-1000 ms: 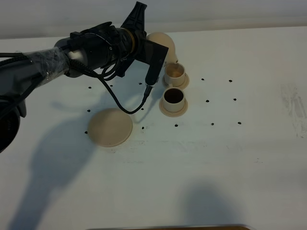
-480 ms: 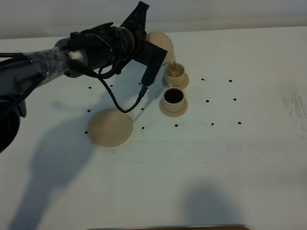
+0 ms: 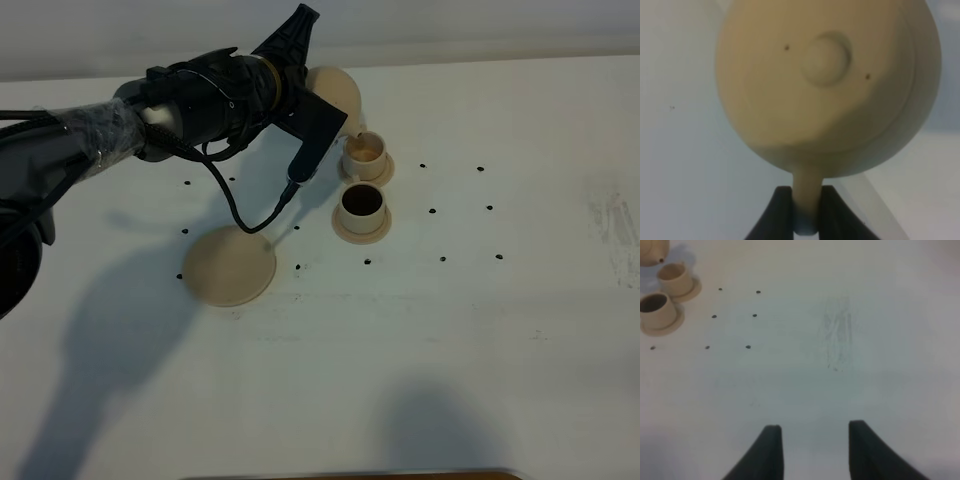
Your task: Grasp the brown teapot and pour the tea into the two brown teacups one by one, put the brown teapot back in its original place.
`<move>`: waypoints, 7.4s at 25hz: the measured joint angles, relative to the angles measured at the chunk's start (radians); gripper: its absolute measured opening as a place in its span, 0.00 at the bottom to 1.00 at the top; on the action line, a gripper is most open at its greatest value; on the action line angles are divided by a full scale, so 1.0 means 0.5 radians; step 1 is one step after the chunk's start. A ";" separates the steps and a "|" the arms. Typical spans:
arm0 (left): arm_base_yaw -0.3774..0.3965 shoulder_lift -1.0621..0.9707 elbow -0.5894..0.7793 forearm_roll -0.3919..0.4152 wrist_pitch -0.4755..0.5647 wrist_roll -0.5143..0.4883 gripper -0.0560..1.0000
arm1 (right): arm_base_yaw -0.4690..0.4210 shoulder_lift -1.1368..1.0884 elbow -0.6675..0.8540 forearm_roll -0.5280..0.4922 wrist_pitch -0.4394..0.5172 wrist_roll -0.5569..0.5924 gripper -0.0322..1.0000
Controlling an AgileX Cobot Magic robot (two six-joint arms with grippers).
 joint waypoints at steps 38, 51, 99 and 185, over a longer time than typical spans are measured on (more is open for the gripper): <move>0.000 0.000 -0.016 0.352 -0.148 0.078 0.21 | 0.000 0.000 0.000 0.000 0.000 0.000 0.33; 0.000 0.000 -0.018 0.451 -0.164 0.089 0.21 | 0.000 0.000 0.000 0.000 0.000 0.000 0.33; -0.026 0.002 -0.085 0.657 -0.224 0.105 0.21 | 0.000 0.000 0.000 0.000 0.000 0.000 0.33; -0.026 0.002 -0.100 0.866 -0.226 0.119 0.21 | 0.000 0.000 0.000 0.000 0.000 0.000 0.33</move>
